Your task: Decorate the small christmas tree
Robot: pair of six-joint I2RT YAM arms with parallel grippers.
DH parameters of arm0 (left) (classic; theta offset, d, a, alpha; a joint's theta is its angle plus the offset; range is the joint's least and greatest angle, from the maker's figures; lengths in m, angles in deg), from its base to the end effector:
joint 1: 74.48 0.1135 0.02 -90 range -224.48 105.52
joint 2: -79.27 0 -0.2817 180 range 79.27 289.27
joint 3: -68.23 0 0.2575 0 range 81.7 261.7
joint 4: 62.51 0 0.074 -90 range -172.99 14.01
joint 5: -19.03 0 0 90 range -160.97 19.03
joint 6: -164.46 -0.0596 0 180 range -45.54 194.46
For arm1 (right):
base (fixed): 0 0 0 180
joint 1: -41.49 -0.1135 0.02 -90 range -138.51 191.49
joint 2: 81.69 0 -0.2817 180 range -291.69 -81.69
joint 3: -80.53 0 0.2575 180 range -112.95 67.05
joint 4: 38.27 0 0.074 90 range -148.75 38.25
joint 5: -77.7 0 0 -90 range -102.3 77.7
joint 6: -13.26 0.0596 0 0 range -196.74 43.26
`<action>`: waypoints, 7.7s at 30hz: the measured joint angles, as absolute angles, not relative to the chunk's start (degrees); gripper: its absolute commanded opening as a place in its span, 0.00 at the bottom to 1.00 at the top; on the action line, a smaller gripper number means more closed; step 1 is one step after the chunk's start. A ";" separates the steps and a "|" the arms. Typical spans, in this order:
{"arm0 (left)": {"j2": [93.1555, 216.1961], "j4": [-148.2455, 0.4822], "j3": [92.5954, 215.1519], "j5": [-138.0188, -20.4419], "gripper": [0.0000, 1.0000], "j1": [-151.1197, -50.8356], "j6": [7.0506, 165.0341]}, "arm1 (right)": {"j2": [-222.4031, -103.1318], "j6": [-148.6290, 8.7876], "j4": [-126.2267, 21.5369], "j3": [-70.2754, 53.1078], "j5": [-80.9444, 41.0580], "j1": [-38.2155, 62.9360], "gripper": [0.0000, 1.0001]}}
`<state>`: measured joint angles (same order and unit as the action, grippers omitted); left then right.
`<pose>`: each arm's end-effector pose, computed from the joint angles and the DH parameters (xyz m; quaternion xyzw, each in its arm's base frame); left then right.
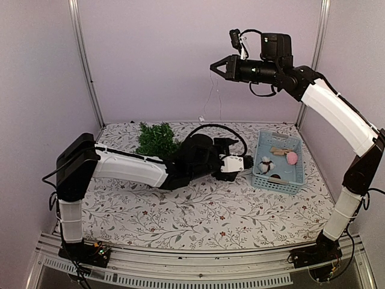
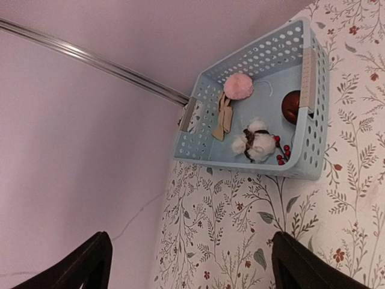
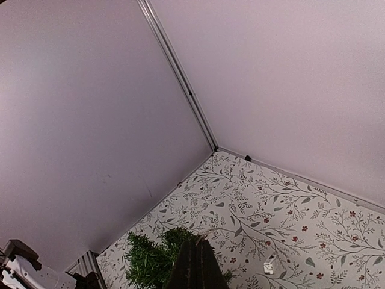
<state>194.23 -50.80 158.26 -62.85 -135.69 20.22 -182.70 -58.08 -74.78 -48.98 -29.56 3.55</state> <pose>0.2491 -0.4358 0.2299 0.6376 0.4547 0.0177 0.6217 0.3280 0.2782 0.4946 -0.2220 0.7192 0.4072 0.5174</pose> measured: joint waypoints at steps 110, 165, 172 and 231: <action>166.88 -44.70 146.17 -85.62 0.00 -127.30 72.77 | -152.67 -64.48 -40.59 17.49 -53.56 12.76 0.73; 139.19 -78.79 141.78 -71.79 0.62 -132.98 48.73 | -155.49 -84.42 -67.43 0.97 -54.91 -1.95 0.00; 147.85 -84.13 142.67 -62.41 0.60 -140.17 33.54 | -155.49 -82.47 -70.21 -0.28 -61.36 -2.17 0.00; 138.84 -73.88 139.51 -78.54 0.00 -123.36 55.92 | -171.73 -77.21 -60.96 -19.27 -50.91 -5.12 0.62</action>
